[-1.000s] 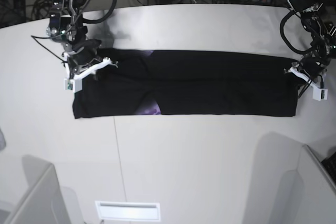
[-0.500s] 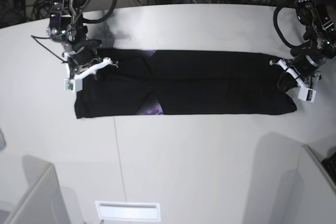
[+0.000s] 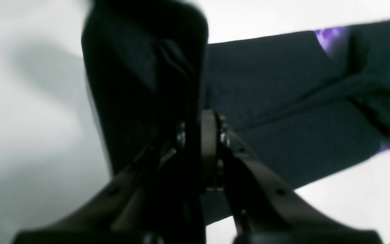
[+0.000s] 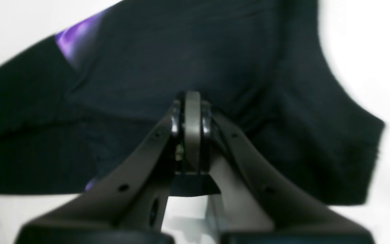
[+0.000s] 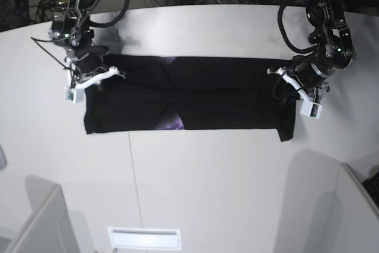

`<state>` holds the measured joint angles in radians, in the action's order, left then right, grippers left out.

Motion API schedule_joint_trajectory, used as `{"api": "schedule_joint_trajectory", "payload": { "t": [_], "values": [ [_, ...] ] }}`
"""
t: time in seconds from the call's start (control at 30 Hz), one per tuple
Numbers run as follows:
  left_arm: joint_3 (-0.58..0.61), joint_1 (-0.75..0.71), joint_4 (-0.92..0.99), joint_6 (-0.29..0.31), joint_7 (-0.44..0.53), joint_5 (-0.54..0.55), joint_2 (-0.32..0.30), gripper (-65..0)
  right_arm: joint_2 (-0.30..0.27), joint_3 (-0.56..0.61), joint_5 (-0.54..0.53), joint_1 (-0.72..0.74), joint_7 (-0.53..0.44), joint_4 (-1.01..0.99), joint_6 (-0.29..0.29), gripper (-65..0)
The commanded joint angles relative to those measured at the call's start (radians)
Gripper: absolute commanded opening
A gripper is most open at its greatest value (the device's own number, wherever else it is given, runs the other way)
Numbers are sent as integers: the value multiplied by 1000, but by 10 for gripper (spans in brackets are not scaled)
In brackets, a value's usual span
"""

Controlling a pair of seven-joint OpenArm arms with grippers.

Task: Fold the T-shirt properly

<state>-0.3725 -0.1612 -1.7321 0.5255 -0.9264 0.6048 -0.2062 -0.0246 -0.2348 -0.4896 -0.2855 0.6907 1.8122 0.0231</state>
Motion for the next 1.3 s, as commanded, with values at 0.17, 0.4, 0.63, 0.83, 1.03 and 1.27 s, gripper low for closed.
{"api": "schedule_joint_trajectory", "payload": {
  "t": [0.17,0.4,0.63,0.83,1.03,1.27],
  "values": [
    [89,18,-18,-31,30,30,0,-650,-10,-27,-8,9,-18,16,5,-650],
    [188,39,-18,-84,31,33,20,-650,-11,-27,-8,7,-19,14,5,-650],
    [201,58,-18,-86,23,27,63,-650,-11,-27,-8,9,-19,13,5,-650],
    [264,68,-13,-104,23,27,69,-650,-13,-27,-8,9,-19,13,5,-650],
    [330,91,-10,-106,25,27,72,-650,-13,-27,-8,16,-18,11,5,-650],
    [343,94,-2,-106,23,27,100,-650,-13,-27,-8,22,-19,11,5,-650]
  ]
}}
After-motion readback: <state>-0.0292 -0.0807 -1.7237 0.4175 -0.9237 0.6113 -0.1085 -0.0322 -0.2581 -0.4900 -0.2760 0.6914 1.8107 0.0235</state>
